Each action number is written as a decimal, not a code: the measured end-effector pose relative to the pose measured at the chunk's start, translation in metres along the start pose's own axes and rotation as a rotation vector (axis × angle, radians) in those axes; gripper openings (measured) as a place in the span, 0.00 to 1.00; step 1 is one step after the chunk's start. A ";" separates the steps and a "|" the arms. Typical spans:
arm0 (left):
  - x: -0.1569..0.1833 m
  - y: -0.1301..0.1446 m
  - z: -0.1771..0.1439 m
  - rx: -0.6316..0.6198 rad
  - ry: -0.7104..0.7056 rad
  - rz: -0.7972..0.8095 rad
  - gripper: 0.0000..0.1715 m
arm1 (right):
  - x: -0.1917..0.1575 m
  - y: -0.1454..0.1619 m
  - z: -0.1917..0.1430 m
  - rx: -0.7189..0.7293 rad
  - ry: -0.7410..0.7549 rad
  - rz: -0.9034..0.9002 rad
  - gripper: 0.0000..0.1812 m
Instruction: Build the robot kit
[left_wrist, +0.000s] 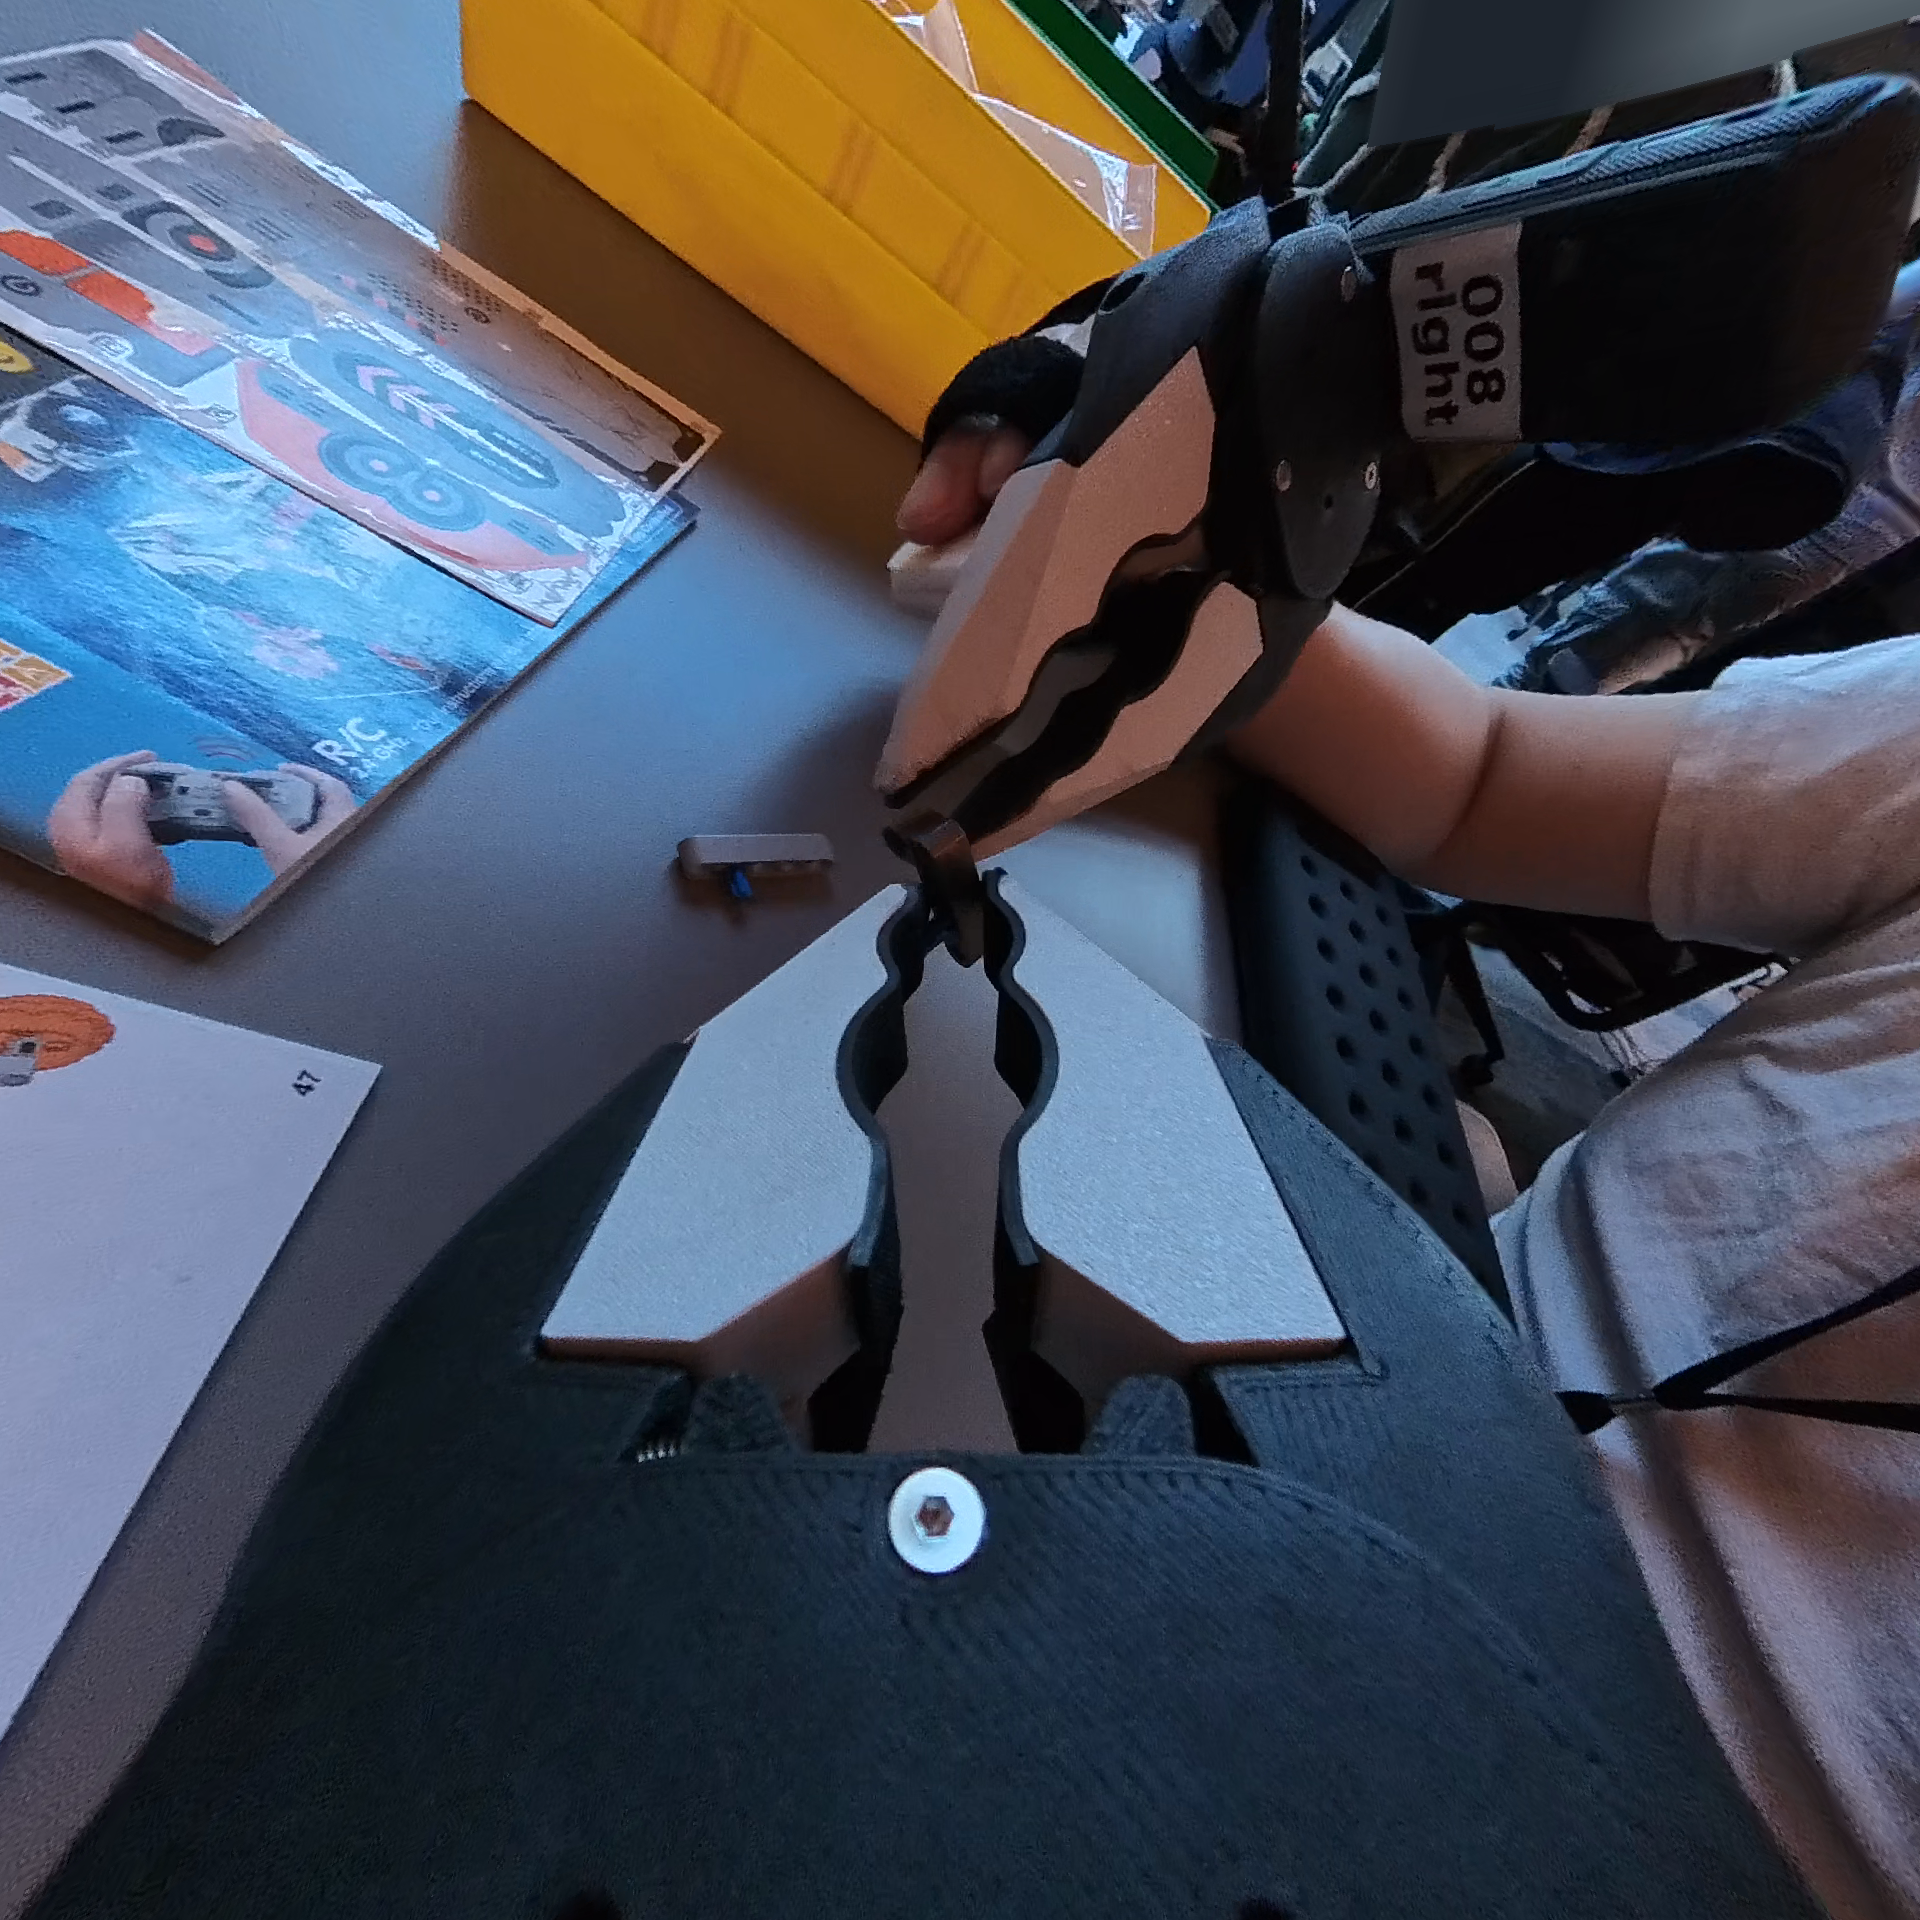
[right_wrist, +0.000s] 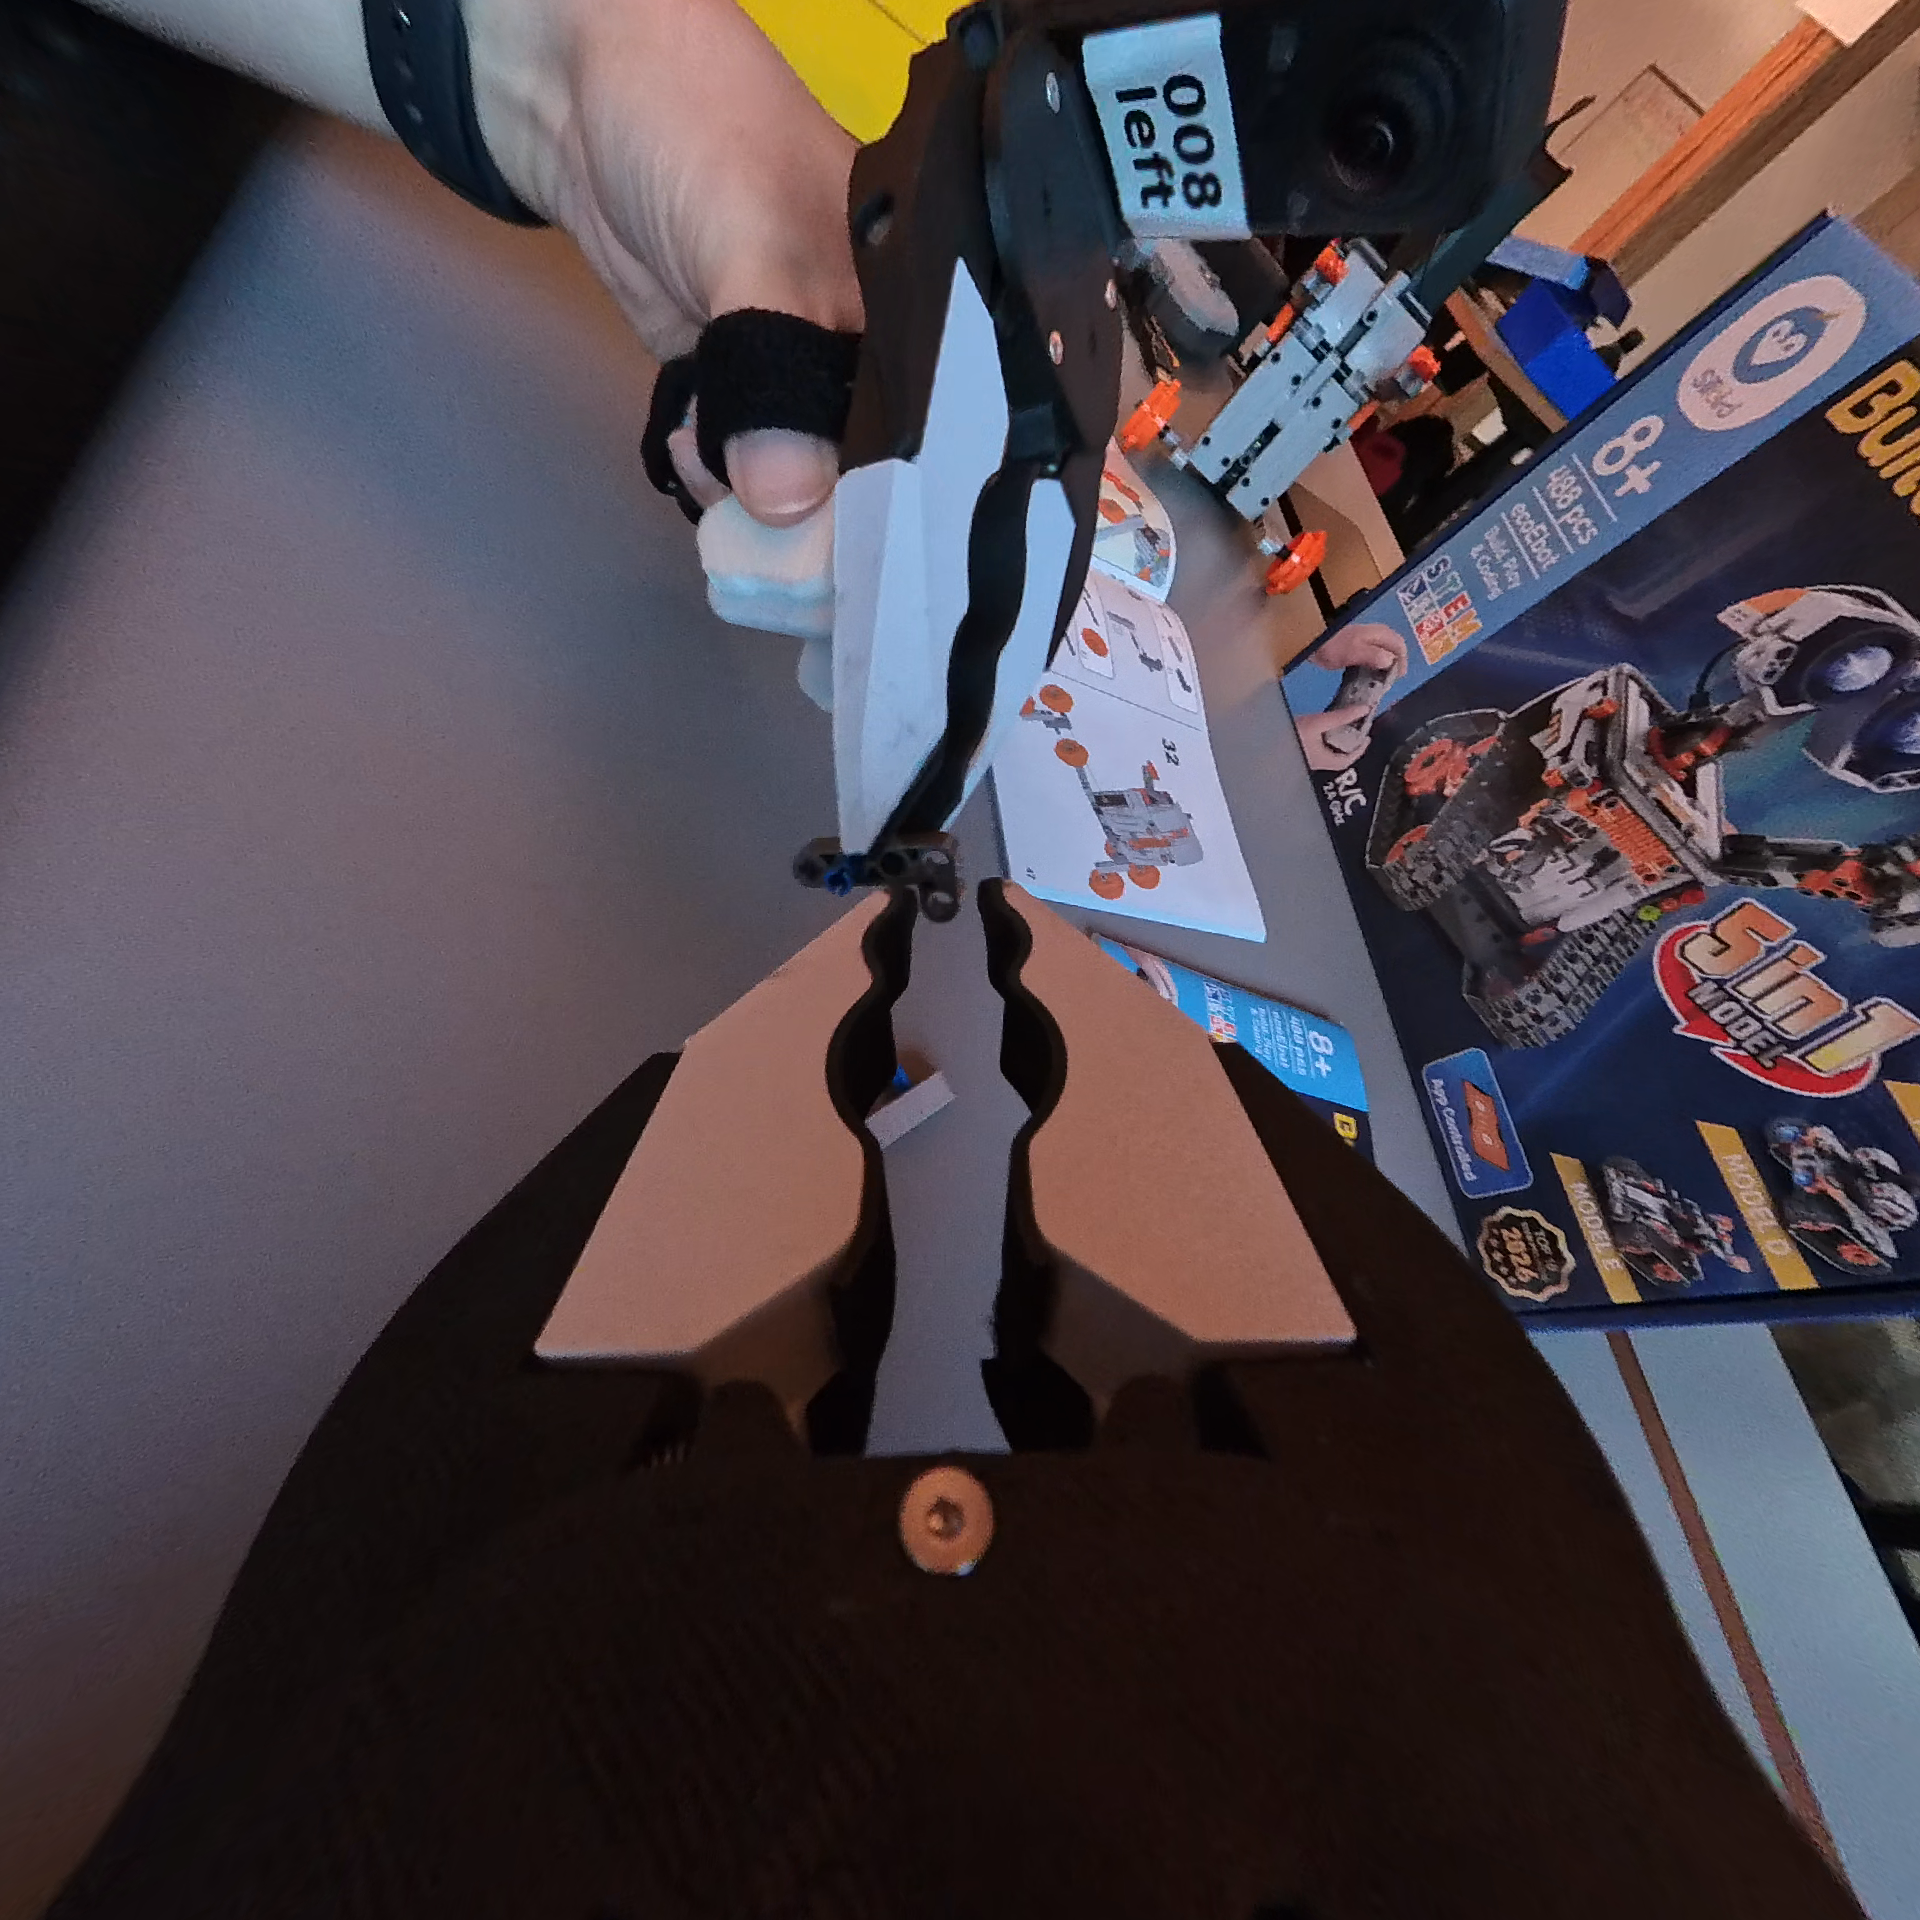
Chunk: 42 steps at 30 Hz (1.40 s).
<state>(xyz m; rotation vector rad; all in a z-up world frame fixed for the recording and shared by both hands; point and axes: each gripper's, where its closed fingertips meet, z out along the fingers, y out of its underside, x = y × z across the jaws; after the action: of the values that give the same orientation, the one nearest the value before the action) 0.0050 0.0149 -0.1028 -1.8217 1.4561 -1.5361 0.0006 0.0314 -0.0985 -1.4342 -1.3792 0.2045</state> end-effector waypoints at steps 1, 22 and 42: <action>0.001 0.001 0.001 -0.004 0.006 -0.005 0.04 | 0.000 0.000 0.000 -0.005 0.008 -0.021 0.05; 0.051 -0.045 -0.020 0.327 0.543 -0.223 0.03 | 0.023 -0.052 -0.032 0.348 0.092 0.102 0.03; -0.020 -0.049 -0.054 0.339 -0.069 -0.024 0.02 | -0.014 0.061 0.005 -0.355 -0.205 0.903 0.15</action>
<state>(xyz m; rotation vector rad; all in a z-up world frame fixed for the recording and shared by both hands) -0.0172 0.0704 -0.0560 -1.6755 1.0686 -1.6013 0.0291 0.0387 -0.1540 -2.3232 -0.8498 0.7261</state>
